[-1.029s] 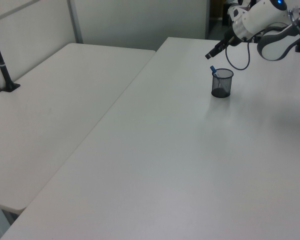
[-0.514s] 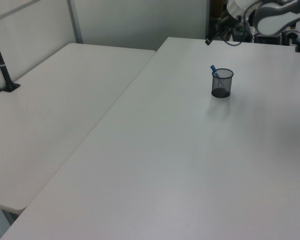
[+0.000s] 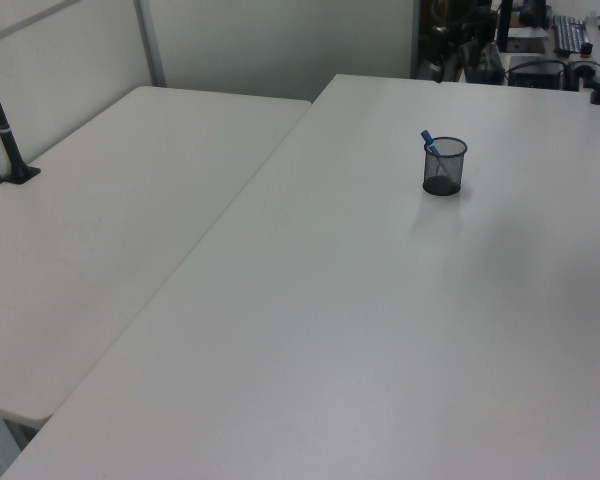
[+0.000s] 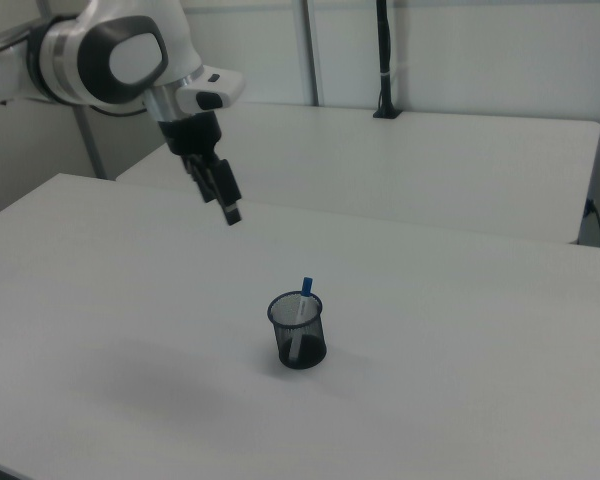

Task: Insert the marker

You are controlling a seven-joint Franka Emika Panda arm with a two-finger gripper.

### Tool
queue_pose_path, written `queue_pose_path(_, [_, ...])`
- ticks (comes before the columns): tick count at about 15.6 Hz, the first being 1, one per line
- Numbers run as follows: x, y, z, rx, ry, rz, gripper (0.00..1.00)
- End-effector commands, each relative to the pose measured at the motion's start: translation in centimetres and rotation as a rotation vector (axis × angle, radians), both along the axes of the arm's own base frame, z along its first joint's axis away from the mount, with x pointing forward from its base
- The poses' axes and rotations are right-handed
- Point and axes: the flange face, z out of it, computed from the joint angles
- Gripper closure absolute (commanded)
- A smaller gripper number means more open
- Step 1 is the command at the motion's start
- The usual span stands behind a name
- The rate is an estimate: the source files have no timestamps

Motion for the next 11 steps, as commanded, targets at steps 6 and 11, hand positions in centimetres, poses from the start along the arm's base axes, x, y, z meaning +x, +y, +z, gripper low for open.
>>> queue_pose_path(6, [-1.1,0.0,2.3,0.166,0.041,0.439,0.0])
queue_pose_path(11, [-0.3,-0.7,2.9,0.141,-0.033,0.435,0.0])
